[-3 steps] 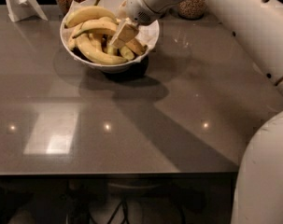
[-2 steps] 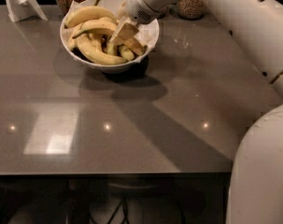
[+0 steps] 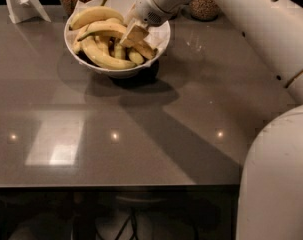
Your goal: Pick banana from white bowl
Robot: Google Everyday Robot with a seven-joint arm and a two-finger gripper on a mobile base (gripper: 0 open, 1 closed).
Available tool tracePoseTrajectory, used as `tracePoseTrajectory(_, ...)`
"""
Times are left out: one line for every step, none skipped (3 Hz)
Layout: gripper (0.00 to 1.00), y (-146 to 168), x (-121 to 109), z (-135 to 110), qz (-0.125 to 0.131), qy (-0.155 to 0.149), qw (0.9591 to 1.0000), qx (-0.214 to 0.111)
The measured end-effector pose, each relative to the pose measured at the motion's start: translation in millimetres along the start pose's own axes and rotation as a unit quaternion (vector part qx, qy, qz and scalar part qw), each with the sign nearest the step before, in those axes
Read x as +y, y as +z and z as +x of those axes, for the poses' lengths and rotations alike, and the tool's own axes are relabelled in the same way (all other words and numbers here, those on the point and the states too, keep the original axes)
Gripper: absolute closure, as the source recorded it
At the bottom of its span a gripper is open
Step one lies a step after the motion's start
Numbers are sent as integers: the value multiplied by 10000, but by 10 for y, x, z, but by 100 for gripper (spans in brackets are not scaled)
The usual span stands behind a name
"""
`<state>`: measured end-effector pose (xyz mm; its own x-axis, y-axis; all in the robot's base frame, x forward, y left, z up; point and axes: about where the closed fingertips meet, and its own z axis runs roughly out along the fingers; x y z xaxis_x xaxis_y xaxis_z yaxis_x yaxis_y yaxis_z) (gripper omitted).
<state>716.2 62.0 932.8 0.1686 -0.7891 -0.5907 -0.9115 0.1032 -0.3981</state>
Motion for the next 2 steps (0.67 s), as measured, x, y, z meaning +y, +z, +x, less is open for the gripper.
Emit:
tracePoseTrajectory(44, 20, 25, 38, -56, 21, 10000, 60)
tracePoseTrajectory(59, 32, 69, 80, -104, 54, 9999, 111)
